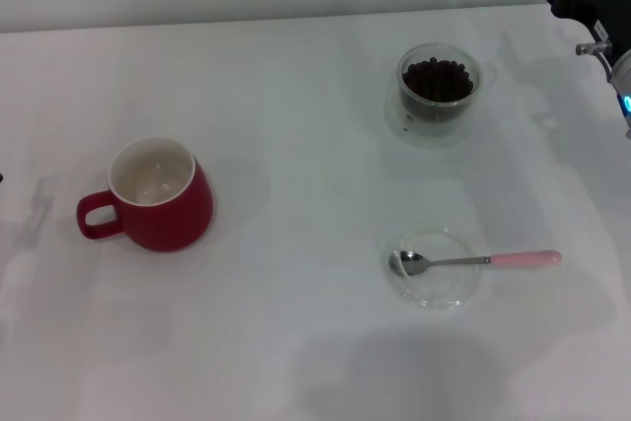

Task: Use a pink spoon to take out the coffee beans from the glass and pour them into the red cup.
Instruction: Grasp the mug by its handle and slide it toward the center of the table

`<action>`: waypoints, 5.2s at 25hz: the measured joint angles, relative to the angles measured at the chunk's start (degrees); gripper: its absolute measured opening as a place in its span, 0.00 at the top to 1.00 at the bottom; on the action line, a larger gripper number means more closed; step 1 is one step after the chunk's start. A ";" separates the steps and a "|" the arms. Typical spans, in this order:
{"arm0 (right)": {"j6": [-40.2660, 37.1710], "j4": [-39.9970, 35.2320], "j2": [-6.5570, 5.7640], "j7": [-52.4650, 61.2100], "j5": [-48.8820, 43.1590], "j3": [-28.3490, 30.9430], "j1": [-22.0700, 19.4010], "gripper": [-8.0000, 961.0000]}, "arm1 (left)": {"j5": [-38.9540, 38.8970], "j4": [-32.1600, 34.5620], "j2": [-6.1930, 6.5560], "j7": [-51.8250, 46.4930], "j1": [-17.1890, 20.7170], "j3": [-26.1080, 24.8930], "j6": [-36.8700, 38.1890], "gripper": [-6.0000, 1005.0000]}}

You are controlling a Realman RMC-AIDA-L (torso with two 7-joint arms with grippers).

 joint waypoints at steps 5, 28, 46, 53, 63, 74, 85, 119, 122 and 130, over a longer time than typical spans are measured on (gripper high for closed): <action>0.02 0.00 0.04 0.00 0.00 0.00 0.39 0.10 | 0.58 0.14 -0.06 -0.04 0.49 0.00 0.29 0.17; 1.84 -1.35 0.15 -0.01 0.09 0.09 5.52 0.10 | 21.91 -1.86 -0.07 0.09 10.89 0.09 6.38 0.18; 1.42 -1.50 0.08 -0.01 0.57 0.09 4.67 0.10 | 24.18 -3.45 0.31 -3.26 2.18 0.00 -3.62 0.18; 1.36 -1.61 -0.01 -0.02 0.78 0.09 4.71 0.10 | 23.41 -4.36 0.21 -3.28 0.81 -0.54 -5.15 0.18; 1.32 -2.17 0.01 -0.15 0.79 0.09 4.72 0.10 | 22.82 -4.42 0.22 -2.90 -1.94 -0.62 -7.75 0.20; 1.32 -2.19 0.00 -0.07 0.78 0.09 4.50 0.10 | 20.10 -3.94 -0.06 -1.85 -2.09 -0.80 -8.09 0.35; 1.33 -1.86 0.17 -0.01 0.78 0.09 4.69 0.10 | 19.93 -3.72 -0.04 -0.90 -2.83 -1.27 -8.14 0.69; 1.33 -2.11 0.10 0.00 0.31 -0.42 4.74 0.10 | 23.73 3.20 -0.29 4.70 -7.91 -0.70 -14.12 0.86; 1.33 -2.17 0.03 0.00 0.31 -0.44 4.55 0.10 | 23.73 3.91 -0.31 5.70 -8.13 -0.70 -14.22 0.87; 1.31 -2.19 -0.08 -0.34 0.38 -0.44 4.32 0.10 | 23.73 4.02 -0.31 6.49 -8.76 -0.71 -16.28 0.85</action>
